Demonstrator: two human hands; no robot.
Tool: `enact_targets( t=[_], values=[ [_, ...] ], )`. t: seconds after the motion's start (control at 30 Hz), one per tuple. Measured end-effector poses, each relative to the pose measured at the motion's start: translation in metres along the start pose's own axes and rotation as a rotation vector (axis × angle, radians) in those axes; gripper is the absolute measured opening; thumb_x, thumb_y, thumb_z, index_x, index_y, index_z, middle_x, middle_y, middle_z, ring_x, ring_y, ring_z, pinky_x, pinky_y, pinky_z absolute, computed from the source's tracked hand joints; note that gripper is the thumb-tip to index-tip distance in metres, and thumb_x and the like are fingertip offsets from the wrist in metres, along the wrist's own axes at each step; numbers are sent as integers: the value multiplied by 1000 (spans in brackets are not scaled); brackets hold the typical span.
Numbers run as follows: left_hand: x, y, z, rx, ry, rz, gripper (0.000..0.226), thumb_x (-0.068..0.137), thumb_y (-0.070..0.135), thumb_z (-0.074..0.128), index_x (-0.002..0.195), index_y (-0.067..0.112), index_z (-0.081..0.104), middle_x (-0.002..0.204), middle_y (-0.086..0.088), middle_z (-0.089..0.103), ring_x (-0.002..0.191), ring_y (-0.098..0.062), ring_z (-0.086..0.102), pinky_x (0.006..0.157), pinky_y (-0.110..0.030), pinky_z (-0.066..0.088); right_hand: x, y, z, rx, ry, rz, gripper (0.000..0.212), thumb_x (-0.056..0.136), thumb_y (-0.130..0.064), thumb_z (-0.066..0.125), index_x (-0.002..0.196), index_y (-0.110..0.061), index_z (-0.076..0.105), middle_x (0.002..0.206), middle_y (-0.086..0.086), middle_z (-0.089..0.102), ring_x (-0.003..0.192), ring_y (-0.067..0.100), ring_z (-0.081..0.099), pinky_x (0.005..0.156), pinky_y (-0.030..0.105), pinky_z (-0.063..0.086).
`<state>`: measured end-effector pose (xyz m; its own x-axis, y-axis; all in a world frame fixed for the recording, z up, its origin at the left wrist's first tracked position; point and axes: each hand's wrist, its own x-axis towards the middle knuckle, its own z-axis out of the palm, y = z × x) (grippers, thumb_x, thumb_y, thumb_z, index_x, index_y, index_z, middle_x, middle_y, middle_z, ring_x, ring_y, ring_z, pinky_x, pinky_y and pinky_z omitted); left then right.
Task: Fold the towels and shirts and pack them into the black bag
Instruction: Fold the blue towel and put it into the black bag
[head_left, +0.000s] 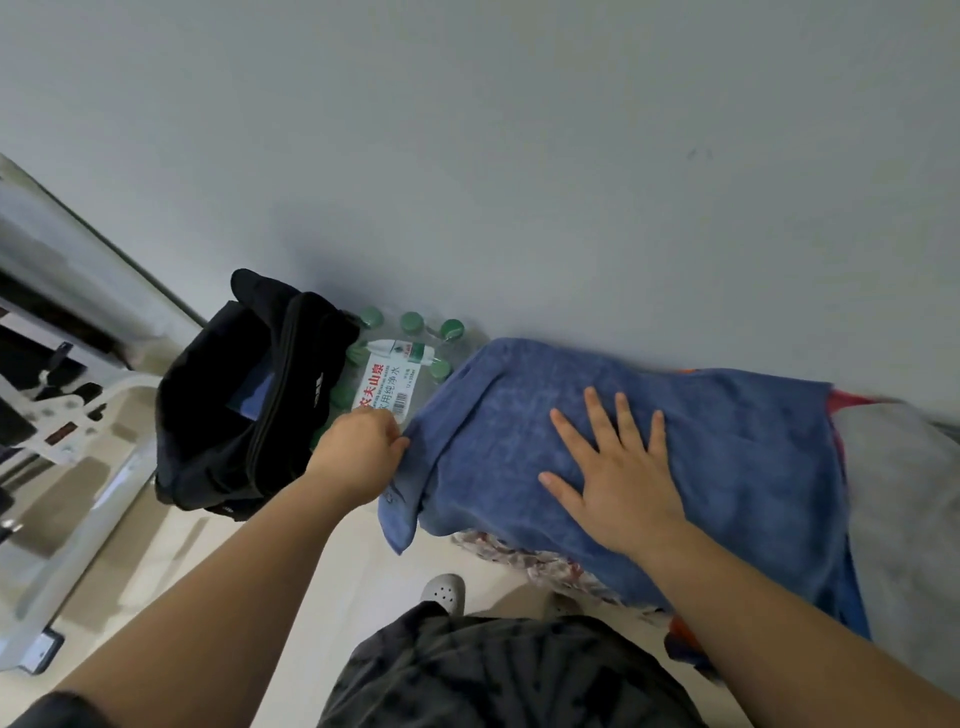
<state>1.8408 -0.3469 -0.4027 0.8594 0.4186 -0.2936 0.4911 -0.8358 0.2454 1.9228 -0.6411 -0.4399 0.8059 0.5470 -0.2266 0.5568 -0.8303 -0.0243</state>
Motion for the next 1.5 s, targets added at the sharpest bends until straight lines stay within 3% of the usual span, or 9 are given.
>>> enact_targets(
  t=[0.37, 0.57, 0.73, 0.93, 1.03, 1.17, 1.27, 1.37, 1.5],
  values=[
    [77, -15, -111, -300, 207, 251, 16, 83, 14, 71, 77, 20, 57, 69, 5, 60, 69, -21, 58, 66, -29, 39, 7, -15, -33, 105, -203, 133, 80, 88, -80, 34, 155, -50, 3, 164, -8, -22, 150, 26, -25, 120, 58, -12],
    [86, -10, -105, -927, -136, 260, 26, 82, 0, 76, 87, 15, 55, 69, -7, 61, 59, -16, 59, 60, -30, 51, 23, -107, -88, 588, 23, 66, 61, 93, -51, 61, 149, -41, 38, 161, -9, 24, 148, 16, 22, 118, 30, 23],
    [74, -5, -93, -1172, -309, 251, 28, 86, -8, 68, 86, 13, 50, 59, 0, 61, 54, -15, 63, 52, -28, 53, 42, -171, -102, 817, -81, -42, 66, 96, -31, 64, 153, -41, 31, 159, -11, 22, 145, 8, 24, 113, 22, 26],
    [70, -12, -79, -1154, -295, 229, 11, 96, 8, 60, 97, 19, 59, 104, -12, 69, 89, -18, 63, 81, -37, 52, 57, -182, -107, 824, -9, 117, 64, 98, -19, 60, 155, -19, 31, 154, 3, 38, 137, 17, 42, 112, 23, 33],
    [61, -21, -62, -982, -157, 189, 10, 93, 14, 61, 97, 23, 62, 95, -2, 69, 80, -14, 62, 77, -35, 50, 62, -178, -109, 983, 50, 218, 54, 99, -13, 58, 151, -16, 42, 116, -8, 66, 101, -5, 61, 92, 18, 49],
    [44, -32, -40, -702, -227, 304, 4, 88, 21, 68, 85, 22, 67, 82, 4, 72, 79, -16, 68, 75, -33, 53, 70, -171, -111, 1158, 108, 304, 46, 100, -9, 54, 145, -16, 50, 52, -26, 57, 60, -9, 55, 73, 15, 47],
    [40, -33, -34, -715, -206, 290, 14, 92, 20, 65, 79, 16, 63, 73, 0, 67, 67, -18, 60, 67, -35, 48, 72, -170, -117, 1292, 143, 319, 42, 100, -11, 56, 141, -20, 55, 80, -12, 71, 82, 13, 67, 93, 42, 56],
    [39, -28, -35, -874, -218, 223, 16, 94, 17, 61, 82, 9, 55, 69, -2, 58, 62, -15, 49, 62, -32, 41, 72, -167, -116, 1445, 178, 333, 37, 101, -10, 56, 136, -20, 58, 121, 2, 68, 109, 17, 66, 93, 37, 57],
    [31, -22, -41, -1060, -197, 161, 21, 97, 17, 61, 78, 11, 54, 65, -3, 56, 61, -15, 46, 57, -29, 38, 72, -160, -114, 1664, 276, 349, 26, 96, -8, 63, 120, -16, 68, 103, 1, 72, 97, 13, 67, 87, 32, 56]
  ],
)
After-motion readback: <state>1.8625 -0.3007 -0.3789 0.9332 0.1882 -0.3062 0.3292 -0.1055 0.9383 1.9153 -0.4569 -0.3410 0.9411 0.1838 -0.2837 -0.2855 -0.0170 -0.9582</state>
